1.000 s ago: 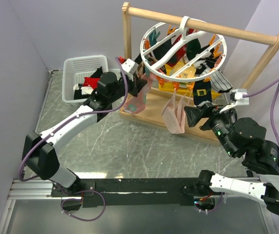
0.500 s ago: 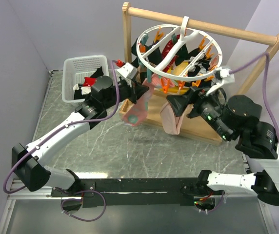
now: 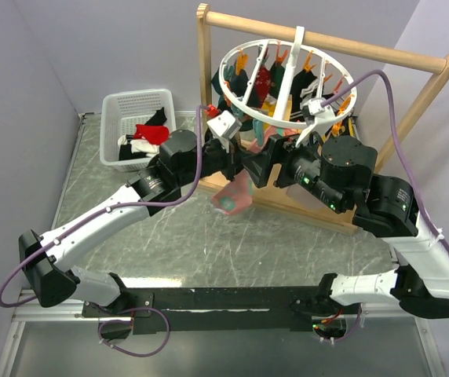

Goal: Remove the socks clipped to the hanger

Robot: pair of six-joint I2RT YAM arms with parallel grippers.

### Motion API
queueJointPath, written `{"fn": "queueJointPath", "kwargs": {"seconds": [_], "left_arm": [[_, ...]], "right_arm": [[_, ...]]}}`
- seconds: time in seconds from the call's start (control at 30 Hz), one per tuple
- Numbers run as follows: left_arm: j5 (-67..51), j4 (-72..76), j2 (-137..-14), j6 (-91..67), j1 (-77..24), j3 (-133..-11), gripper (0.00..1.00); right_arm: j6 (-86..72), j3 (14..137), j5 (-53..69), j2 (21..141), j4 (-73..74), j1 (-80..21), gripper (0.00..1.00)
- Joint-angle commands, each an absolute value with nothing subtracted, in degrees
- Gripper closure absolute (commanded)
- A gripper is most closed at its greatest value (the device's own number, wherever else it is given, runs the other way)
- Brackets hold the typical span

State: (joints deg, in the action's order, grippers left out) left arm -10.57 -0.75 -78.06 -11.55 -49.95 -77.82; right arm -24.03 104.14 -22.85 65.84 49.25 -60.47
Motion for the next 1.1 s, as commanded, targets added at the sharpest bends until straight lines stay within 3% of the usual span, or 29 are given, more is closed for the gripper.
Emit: {"fn": "queueJointPath", "kwargs": {"seconds": [0.0, 0.57, 0.97, 1.07], "left_arm": [[-8.70, -2.11, -79.01, -13.01, -51.50, -81.65, 0.99], [-2.64, 4.83, -79.10, -15.03, -54.32, -78.75, 0.99], [-2.20, 11.34, -75.67, -15.21, -54.32, -73.39, 0.99], [-2.37, 10.72, -75.85, -14.94, -54.40, -73.65, 0.86]], "right_arm": [[-24.87, 103.45, -24.60, 63.54, 49.04, -59.68, 0.19], [-23.20, 116.63, -42.71, 75.76, 58.36, -59.33, 0.27], [-21.62, 115.31, -40.17, 77.08, 54.67, -55.64, 0.33], [-21.71, 114.88, -40.69, 77.34, 54.75, -54.94, 0.33]]}}
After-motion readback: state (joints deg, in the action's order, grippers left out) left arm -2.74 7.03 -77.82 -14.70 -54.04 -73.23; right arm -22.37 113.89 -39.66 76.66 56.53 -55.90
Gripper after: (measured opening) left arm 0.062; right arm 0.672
